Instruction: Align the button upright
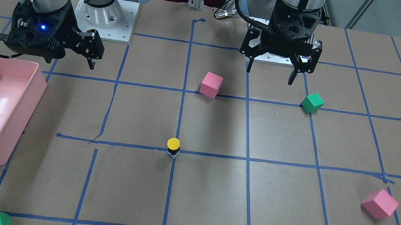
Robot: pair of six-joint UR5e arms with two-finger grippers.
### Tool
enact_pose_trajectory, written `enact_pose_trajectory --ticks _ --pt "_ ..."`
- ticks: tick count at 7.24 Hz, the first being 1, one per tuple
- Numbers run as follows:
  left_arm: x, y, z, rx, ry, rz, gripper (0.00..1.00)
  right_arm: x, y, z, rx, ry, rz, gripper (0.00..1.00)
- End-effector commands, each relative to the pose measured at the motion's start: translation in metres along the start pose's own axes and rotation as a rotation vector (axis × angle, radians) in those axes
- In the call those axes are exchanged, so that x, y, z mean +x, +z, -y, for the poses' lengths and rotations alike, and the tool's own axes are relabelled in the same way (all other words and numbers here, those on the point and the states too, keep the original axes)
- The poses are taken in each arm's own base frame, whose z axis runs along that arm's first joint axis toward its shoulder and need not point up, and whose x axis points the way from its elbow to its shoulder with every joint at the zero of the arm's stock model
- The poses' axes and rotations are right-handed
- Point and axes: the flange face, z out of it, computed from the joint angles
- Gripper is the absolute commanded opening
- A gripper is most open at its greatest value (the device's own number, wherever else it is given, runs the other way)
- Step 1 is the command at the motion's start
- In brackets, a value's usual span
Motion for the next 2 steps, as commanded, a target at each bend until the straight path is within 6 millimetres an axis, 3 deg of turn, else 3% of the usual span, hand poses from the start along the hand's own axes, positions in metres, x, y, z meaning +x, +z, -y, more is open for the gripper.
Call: enact_pose_trajectory --ticks 1,2 --pt "-0.0012 0.0016 0.0011 0.001 -0.073 -0.001 1.0 0.0001 -0.0009 -0.0004 0.003 -0.001 0.0 1.0" --pt "-0.0015 0.0017 0.0011 0.001 -0.071 0.002 1.0 0.0 0.0 0.0 0.0 0.0 0.0 1.0"
